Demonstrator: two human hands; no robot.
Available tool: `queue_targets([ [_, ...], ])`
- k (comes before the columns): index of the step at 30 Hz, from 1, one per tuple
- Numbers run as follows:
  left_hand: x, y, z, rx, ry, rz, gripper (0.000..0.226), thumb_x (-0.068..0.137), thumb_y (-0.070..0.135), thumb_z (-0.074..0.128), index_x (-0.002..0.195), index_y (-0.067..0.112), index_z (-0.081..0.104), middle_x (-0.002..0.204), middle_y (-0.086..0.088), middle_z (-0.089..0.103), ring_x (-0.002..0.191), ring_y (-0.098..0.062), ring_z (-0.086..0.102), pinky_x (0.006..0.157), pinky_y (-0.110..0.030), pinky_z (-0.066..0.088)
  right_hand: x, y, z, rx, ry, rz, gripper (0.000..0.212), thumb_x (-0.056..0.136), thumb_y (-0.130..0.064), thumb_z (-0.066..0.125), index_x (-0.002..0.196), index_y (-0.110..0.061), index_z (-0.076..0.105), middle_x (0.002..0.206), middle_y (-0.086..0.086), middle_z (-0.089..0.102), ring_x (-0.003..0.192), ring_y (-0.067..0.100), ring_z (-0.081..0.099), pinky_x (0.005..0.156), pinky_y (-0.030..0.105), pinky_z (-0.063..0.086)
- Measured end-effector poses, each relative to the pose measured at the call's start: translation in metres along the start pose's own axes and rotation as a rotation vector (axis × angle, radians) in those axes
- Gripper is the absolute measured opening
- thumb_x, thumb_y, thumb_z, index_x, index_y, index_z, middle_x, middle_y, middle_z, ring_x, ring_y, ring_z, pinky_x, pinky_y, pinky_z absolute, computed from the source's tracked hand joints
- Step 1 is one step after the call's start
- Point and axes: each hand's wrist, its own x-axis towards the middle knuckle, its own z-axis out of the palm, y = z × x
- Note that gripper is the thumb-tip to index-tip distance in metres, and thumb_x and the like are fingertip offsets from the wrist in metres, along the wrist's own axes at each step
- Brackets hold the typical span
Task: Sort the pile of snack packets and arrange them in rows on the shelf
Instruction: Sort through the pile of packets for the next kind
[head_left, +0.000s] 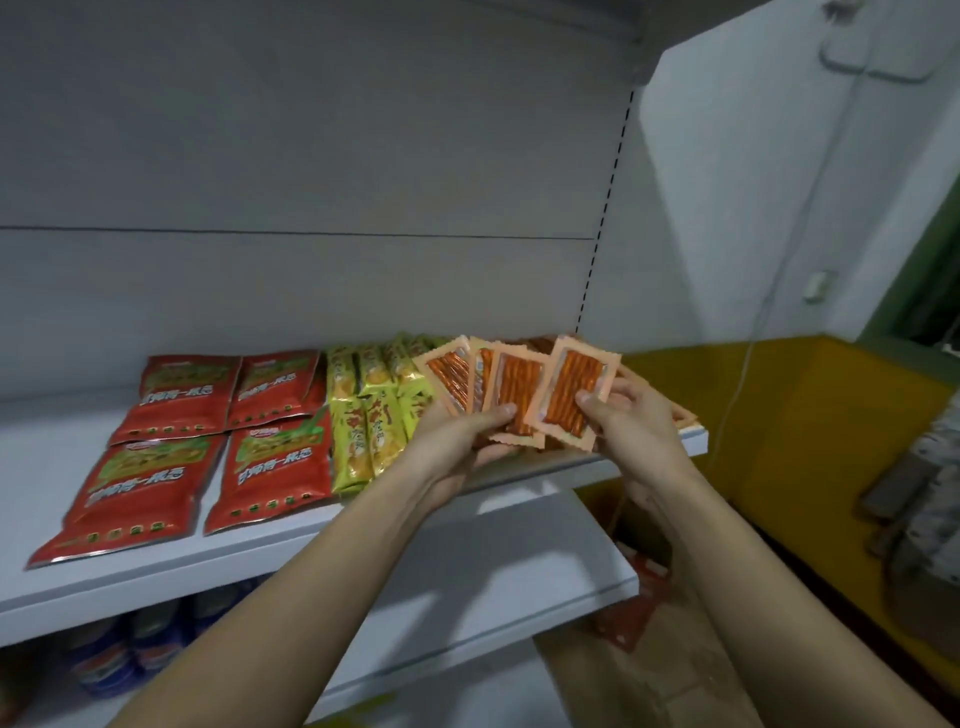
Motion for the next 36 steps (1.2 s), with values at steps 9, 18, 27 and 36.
queue_targets([
  [9,0.144,0.041,0.024,-0.123,0.245,0.164,0.023,0.089,-0.005,0.067,0.104,0.012,0.064,0.09,-0.006,0.074,0.07,-0.015,0.074,0.052,-0.026,0.059,0.161,-0.016,-0.06,-0.033,0.106,-0.013,0.021,0.093,-0.012,0.067,0.112,-0.012,0.06,0.09,0.008,0.074,0.066,0.014,0.072,0.053,0.028,0.055],
  [18,0.176,0.036,0.023,0.01,0.425,0.236,0.028,0.089,-0.001,0.069,0.115,0.008,0.063,0.088,-0.007,0.074,0.075,-0.017,0.073,0.064,-0.032,0.06,0.249,0.02,-0.012,-0.11,-0.271,0.128,0.006,0.099,-0.002,0.054,0.102,-0.002,0.059,0.083,0.02,0.068,0.054,0.019,0.069,0.047,0.03,0.056],
  [27,0.156,0.004,0.053,-0.036,0.691,0.307,0.018,0.089,-0.005,0.066,0.104,0.005,0.065,0.099,-0.013,0.075,0.082,-0.022,0.074,0.056,-0.027,0.058,0.271,0.055,0.047,-0.543,-0.688,-0.033,0.046,0.088,-0.012,0.072,0.125,-0.01,0.045,0.106,0.013,0.069,0.084,0.024,0.073,0.063,0.033,0.06],
  [36,0.146,-0.026,0.111,0.024,0.735,0.316,0.019,0.088,-0.002,0.069,0.105,0.004,0.066,0.098,-0.014,0.076,0.083,-0.024,0.076,0.067,-0.033,0.061,0.283,0.02,0.006,-0.105,-0.81,-0.164,0.027,0.098,-0.037,0.057,0.11,-0.014,0.048,0.096,0.01,0.067,0.07,0.017,0.065,0.054,0.028,0.05],
])
